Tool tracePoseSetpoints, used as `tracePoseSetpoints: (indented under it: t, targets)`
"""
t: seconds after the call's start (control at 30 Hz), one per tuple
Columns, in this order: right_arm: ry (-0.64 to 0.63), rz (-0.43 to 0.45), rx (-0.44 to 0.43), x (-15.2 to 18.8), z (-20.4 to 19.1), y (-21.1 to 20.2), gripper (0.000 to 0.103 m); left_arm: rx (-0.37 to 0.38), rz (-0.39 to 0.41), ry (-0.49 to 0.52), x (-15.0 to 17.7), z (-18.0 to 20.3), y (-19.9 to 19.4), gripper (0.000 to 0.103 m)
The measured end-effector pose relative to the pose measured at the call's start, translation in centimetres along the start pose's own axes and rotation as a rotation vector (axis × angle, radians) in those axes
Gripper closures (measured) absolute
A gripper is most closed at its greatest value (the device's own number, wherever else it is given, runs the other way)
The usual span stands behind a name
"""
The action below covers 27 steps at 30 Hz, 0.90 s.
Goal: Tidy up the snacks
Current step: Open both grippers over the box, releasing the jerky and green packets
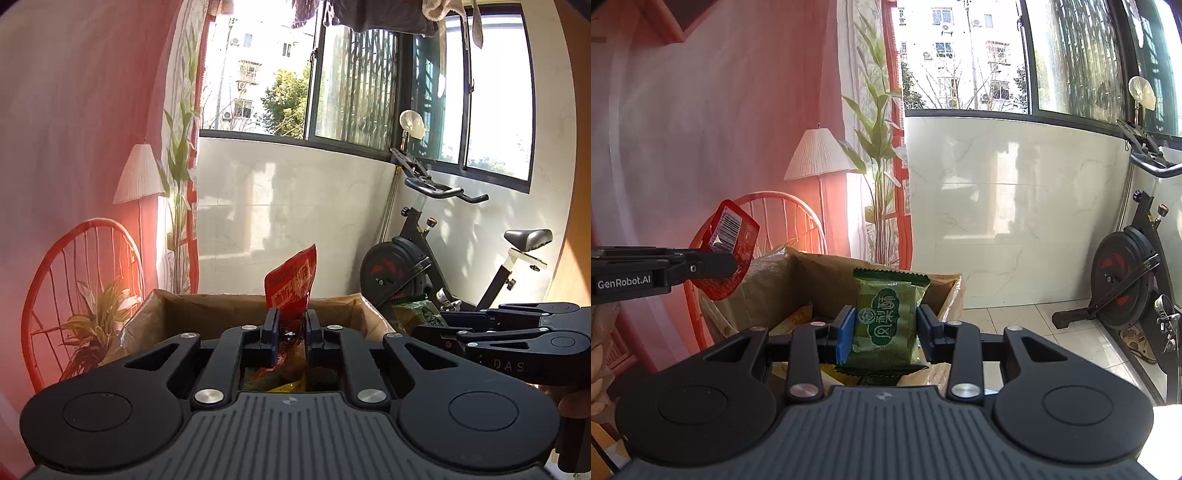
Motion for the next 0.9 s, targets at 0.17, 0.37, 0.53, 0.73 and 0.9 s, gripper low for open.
tracePoseSetpoints:
  t: [0.17,0.37,0.53,0.73,0.9]
  targets:
    - [-0.010,-0.056,-0.017,0.8,-1.2,4.9,0.065,-0.038,-0.041,-0.006,-0.3,-2.3,3.3,0.089]
    - [0.024,-0.122,0.015,2.7,-0.3,6.9,0.063,-0.052,-0.089,-0.005,1.4,-3.5,4.9,0.088]
    - [0.016,-0.109,0.042,2.6,0.9,5.0,0.053,-0.057,-0.109,-0.021,2.4,-3.8,4.5,0.047]
    - [0.022,-0.081,0.070,2.1,2.1,2.0,0.039,-0.043,-0.122,0.005,2.5,-2.1,3.6,0.033]
    - [0.037,-0.078,0.086,2.7,3.1,-0.5,0.037,-0.038,-0.114,-0.001,2.6,-0.6,1.9,0.032]
Point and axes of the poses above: each gripper's, at about its wrist camera, not at the fingertips, and y roughly the way its jaws point, z to its right, x to its underside, the point moved 9 cm from there along y, roughly the way its jaws point, and after that the axes turned 10 degrees about z, right-handed, at the moved point
